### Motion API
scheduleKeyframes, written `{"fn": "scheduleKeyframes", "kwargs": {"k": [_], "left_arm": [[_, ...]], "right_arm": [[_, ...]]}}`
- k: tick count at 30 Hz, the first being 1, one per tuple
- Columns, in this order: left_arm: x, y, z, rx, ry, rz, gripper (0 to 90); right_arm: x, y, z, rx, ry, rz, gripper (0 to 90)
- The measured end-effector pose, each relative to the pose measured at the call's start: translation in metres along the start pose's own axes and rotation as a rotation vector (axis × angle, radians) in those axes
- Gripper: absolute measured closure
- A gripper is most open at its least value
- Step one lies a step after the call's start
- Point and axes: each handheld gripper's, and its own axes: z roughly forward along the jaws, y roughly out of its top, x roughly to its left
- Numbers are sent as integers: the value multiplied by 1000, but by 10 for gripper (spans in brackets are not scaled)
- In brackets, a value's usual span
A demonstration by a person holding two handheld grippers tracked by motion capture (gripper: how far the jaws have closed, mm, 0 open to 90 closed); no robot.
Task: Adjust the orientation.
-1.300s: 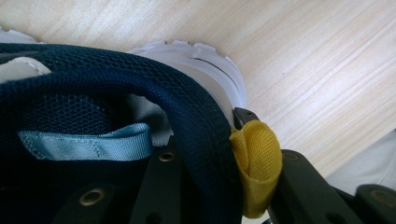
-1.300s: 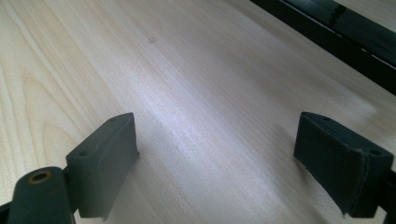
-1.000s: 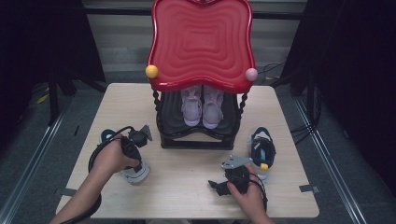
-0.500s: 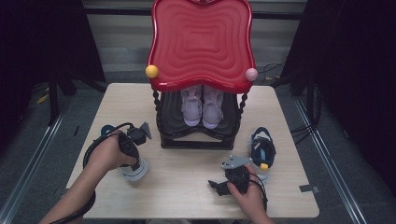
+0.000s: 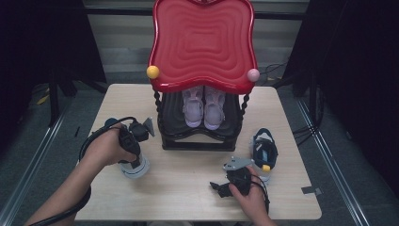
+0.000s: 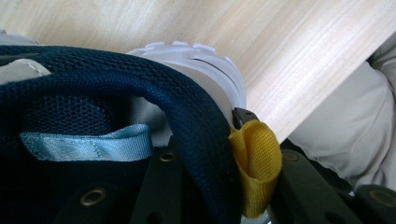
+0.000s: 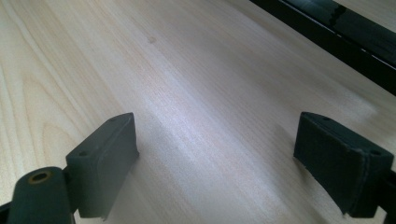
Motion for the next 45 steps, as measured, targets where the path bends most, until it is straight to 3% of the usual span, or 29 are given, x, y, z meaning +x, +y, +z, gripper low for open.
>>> {"fn": "scheduleKeyframes", "kwargs": {"k": [30, 45], "left_arm": [[-12, 9, -63, 21, 60, 49, 738], [-25, 18, -112, -7, 59, 97, 737]], "right_arm": [[0, 0, 0, 2, 0, 0, 125], [0, 0, 0, 5, 0, -1, 125]]}}
